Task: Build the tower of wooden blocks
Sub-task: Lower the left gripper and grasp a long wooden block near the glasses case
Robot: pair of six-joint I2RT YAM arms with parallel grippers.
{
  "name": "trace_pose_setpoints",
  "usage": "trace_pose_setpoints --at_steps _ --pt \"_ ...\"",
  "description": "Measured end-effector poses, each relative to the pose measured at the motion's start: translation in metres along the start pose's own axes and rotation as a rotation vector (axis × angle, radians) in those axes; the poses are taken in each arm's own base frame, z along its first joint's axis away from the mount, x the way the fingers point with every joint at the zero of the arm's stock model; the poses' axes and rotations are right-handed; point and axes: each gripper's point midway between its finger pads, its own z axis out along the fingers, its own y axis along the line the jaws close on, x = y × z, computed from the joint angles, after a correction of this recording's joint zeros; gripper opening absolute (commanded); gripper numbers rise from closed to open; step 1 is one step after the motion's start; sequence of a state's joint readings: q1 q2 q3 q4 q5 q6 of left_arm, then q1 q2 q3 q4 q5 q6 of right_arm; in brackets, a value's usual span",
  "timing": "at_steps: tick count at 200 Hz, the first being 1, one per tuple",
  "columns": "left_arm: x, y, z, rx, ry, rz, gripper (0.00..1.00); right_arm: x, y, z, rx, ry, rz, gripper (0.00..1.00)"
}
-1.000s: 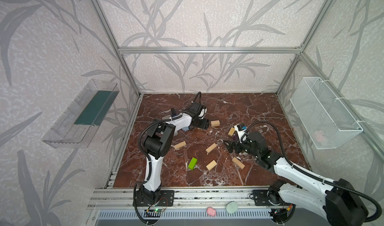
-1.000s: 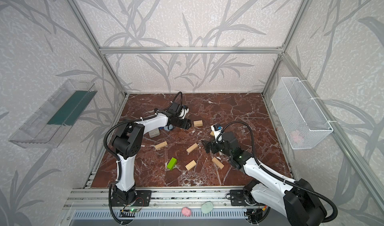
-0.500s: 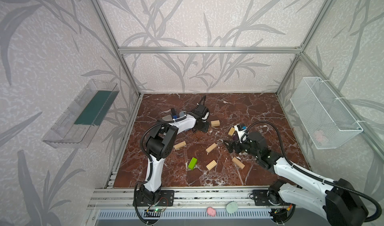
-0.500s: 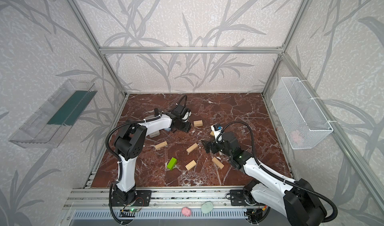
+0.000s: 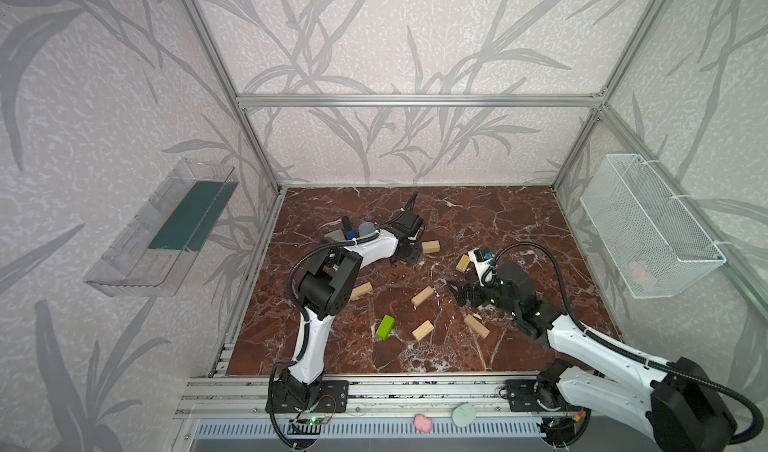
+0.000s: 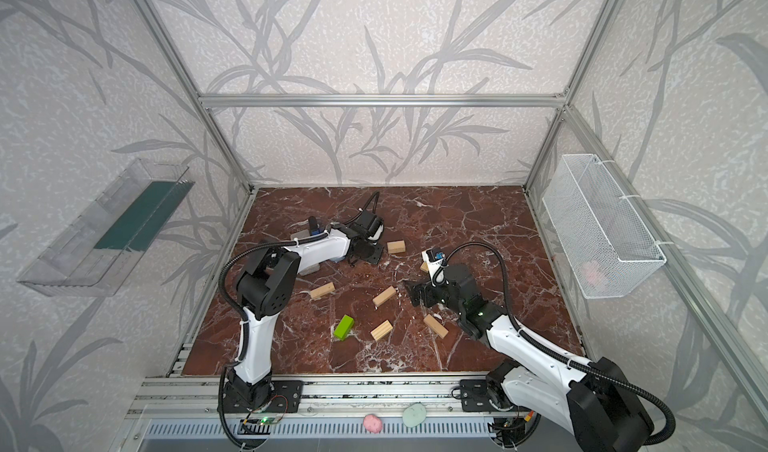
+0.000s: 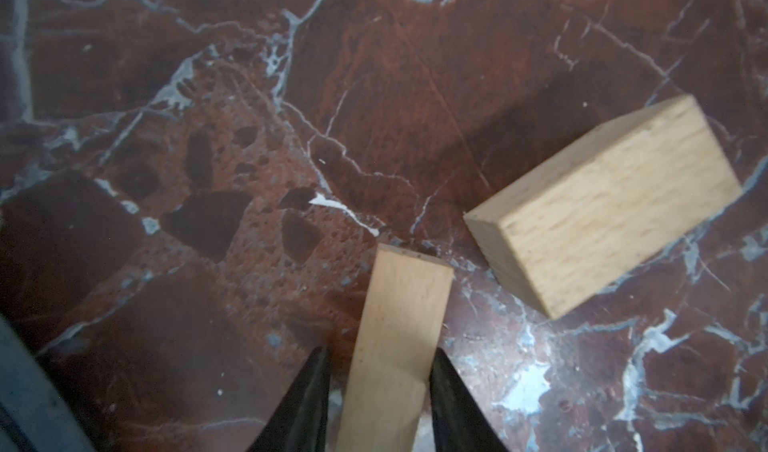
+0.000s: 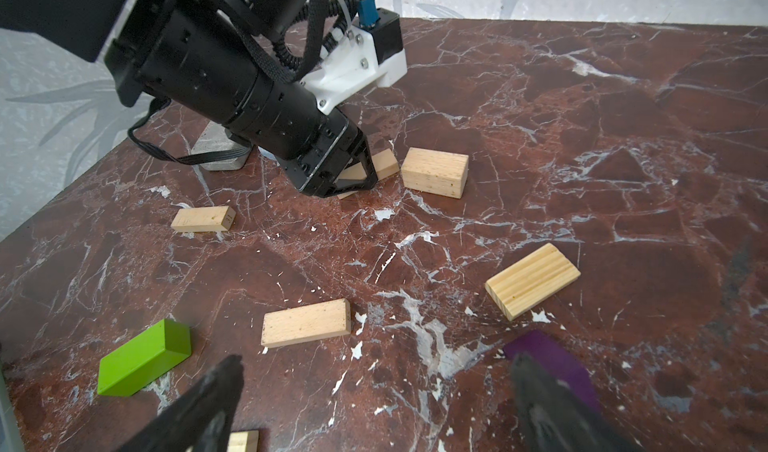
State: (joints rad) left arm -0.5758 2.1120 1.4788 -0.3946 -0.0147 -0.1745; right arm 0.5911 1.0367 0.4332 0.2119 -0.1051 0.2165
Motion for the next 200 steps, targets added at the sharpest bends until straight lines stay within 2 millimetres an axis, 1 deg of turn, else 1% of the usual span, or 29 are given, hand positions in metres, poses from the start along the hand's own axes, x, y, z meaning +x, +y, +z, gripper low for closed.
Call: trace_pose_setpoints --at_steps 21,49,73,88,105,138,178,200 --pt "0.001 0.000 0.000 -0.013 0.000 -0.021 0.30 -0.001 0.000 -0.001 -0.001 -0.003 0.000 0.99" --pt "0.003 -0.005 -0.001 -0.020 0.004 -0.053 0.28 -0.002 0.001 -0.001 -0.002 -0.009 -0.001 0.99" --pt "0.009 -0.009 -0.003 -0.050 0.015 -0.095 0.25 -0.002 0.000 -0.002 0.000 -0.006 0.000 0.99" --pt "0.013 -0.010 -0.005 -0.066 0.027 -0.133 0.25 0.000 -0.001 -0.002 0.007 -0.001 0.001 0.99" --pt "0.022 -0.011 -0.009 -0.073 0.036 -0.195 0.25 0.001 -0.002 -0.004 0.013 0.004 0.010 0.99" --pt "0.047 -0.012 -0.022 -0.084 0.056 -0.293 0.24 0.006 -0.003 -0.012 0.028 0.034 0.046 0.99" --pt "0.069 -0.020 -0.032 -0.101 0.066 -0.349 0.24 0.014 -0.004 -0.023 0.044 0.092 0.106 0.99" --pt "0.076 -0.025 -0.035 -0.106 0.069 -0.363 0.24 0.020 -0.005 -0.029 0.062 0.132 0.150 0.99"
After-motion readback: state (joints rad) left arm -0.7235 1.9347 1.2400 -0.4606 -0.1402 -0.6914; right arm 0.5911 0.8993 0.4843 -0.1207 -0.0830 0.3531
